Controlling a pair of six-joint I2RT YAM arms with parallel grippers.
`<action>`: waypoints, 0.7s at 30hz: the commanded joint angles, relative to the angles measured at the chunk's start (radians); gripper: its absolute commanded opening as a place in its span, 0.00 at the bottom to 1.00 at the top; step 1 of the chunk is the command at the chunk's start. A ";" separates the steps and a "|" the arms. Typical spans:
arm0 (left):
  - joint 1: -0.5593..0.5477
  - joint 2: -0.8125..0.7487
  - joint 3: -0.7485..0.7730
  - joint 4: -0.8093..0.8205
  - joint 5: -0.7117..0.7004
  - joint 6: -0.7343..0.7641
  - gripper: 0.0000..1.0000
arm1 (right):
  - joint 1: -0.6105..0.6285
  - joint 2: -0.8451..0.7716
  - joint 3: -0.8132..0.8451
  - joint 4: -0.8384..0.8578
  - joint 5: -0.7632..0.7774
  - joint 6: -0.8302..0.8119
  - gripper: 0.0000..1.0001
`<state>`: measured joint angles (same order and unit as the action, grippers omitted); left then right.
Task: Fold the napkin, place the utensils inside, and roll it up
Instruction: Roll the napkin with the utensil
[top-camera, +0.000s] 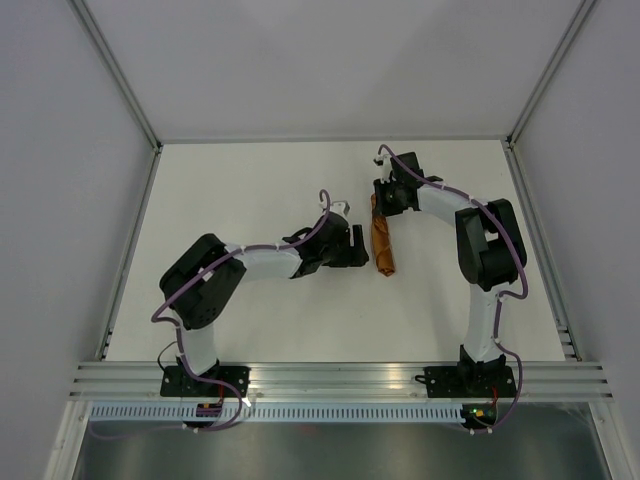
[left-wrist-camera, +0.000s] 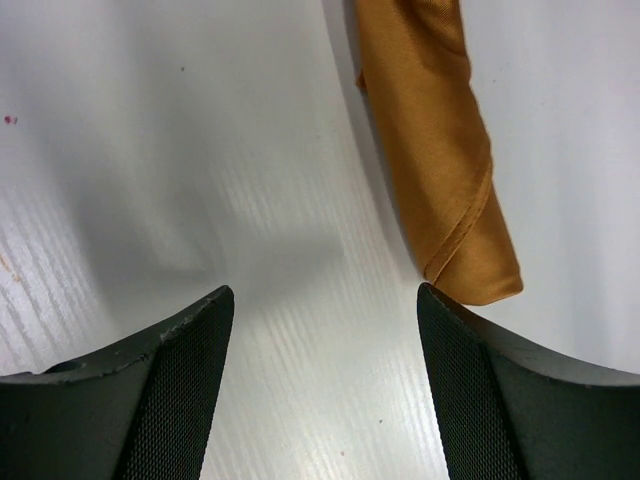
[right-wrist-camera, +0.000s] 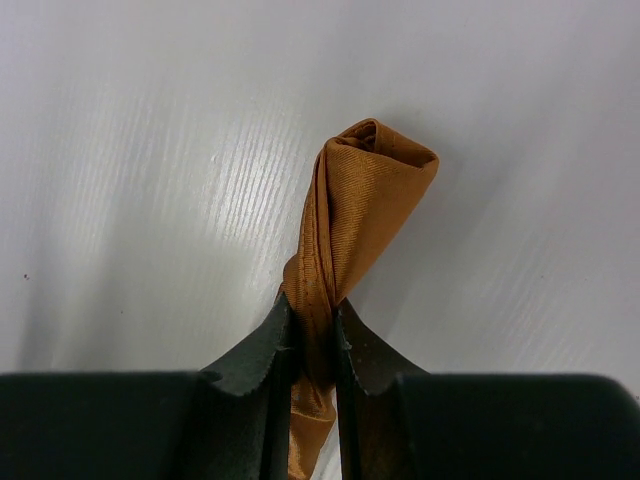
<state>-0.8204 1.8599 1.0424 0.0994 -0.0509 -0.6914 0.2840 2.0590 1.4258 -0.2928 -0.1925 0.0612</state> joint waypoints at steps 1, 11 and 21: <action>-0.003 0.021 0.076 0.032 -0.004 -0.005 0.78 | -0.002 0.036 0.015 -0.002 0.079 -0.006 0.18; -0.059 0.193 0.318 -0.089 -0.104 -0.013 0.71 | -0.002 0.030 0.019 -0.009 0.085 -0.011 0.18; -0.092 0.174 0.258 -0.110 -0.187 0.003 0.32 | -0.002 0.038 0.025 -0.019 0.087 -0.015 0.18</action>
<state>-0.9066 2.0518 1.3186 0.0246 -0.1860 -0.6941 0.2844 2.0594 1.4311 -0.2901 -0.1734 0.0605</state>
